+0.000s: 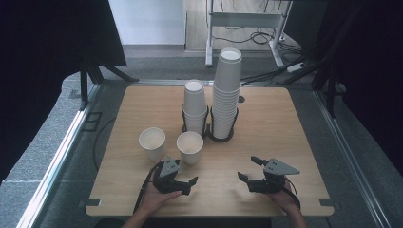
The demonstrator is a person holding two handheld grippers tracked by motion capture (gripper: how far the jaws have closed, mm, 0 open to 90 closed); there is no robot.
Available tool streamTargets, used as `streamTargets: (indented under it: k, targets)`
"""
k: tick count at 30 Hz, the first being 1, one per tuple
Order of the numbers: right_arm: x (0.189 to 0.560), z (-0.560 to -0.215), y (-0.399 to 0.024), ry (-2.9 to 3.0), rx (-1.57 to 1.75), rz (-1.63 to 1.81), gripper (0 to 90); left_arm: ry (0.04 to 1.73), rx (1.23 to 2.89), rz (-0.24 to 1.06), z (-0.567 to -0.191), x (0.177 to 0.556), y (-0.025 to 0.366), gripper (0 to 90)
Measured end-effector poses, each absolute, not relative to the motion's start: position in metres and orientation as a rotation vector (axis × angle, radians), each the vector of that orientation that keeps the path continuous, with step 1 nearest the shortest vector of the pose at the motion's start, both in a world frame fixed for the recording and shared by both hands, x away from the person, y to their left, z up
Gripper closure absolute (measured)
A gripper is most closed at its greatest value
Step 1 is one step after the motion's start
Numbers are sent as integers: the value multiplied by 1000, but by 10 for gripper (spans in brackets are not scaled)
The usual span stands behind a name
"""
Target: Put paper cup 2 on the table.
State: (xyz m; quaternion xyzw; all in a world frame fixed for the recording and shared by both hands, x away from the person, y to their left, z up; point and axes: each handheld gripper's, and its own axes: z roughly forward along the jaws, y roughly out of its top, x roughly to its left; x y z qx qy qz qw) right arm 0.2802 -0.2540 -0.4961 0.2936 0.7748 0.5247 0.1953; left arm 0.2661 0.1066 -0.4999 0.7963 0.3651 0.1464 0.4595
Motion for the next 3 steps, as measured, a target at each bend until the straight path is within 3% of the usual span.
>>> streamTargets:
  k: [3]
  targets:
    - [281,-496,-255,2166,828,1468,179,902,1954,348,-500,267,107,65]
